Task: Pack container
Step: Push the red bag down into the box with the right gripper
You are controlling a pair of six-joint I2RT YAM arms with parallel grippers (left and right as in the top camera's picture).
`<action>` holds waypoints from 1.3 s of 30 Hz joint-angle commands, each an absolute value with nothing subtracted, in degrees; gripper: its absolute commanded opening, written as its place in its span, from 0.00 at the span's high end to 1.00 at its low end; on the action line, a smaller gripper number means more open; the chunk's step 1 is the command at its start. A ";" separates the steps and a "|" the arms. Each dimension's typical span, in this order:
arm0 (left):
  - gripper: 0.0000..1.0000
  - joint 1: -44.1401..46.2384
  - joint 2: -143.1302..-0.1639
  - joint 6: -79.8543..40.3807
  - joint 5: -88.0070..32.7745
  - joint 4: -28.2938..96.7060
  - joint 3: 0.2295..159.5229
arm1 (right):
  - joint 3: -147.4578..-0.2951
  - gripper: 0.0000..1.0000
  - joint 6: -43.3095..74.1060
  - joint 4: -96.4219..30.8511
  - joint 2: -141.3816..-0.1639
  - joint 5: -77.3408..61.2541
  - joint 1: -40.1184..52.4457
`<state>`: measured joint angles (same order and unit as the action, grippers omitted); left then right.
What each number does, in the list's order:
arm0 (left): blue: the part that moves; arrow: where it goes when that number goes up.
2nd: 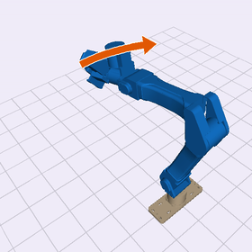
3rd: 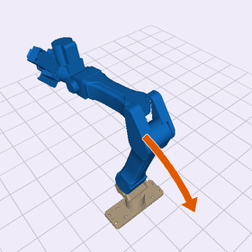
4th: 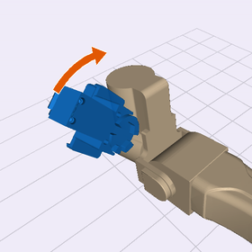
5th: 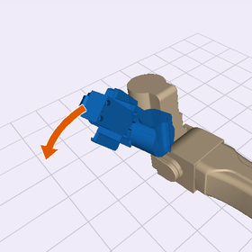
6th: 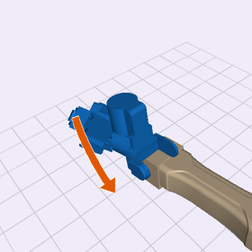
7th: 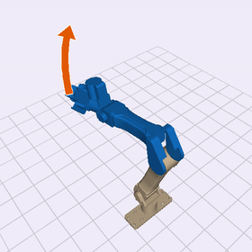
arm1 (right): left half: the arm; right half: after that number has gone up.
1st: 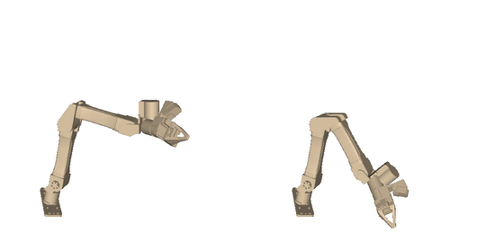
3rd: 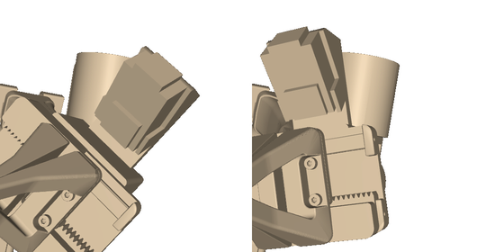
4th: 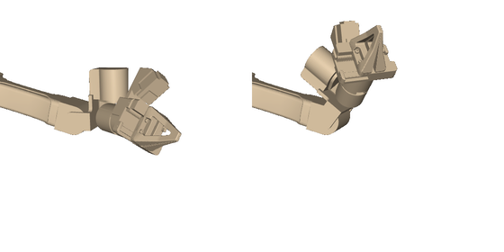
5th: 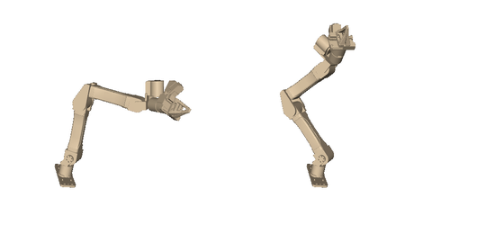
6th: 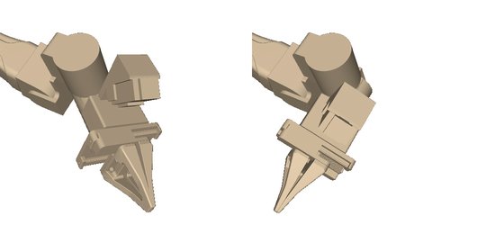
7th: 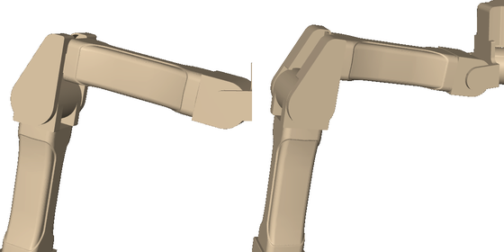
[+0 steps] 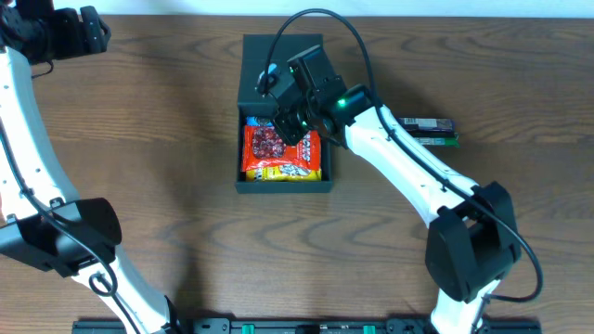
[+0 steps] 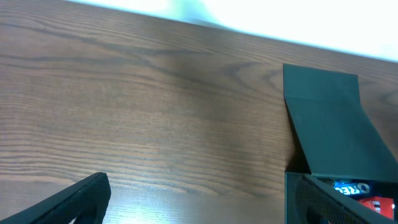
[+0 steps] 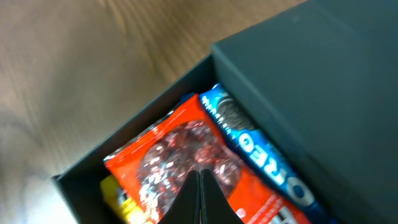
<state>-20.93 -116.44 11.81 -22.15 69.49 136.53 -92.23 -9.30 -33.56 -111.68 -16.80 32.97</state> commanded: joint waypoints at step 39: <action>0.04 -20.93 -115.04 11.60 -21.85 69.34 136.11 | -93.06 0.99 -8.86 -37.32 -124.70 -19.16 30.28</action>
<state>-20.93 -116.44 11.81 -22.09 69.21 136.53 -92.33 -8.01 -35.83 -123.74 -17.23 29.69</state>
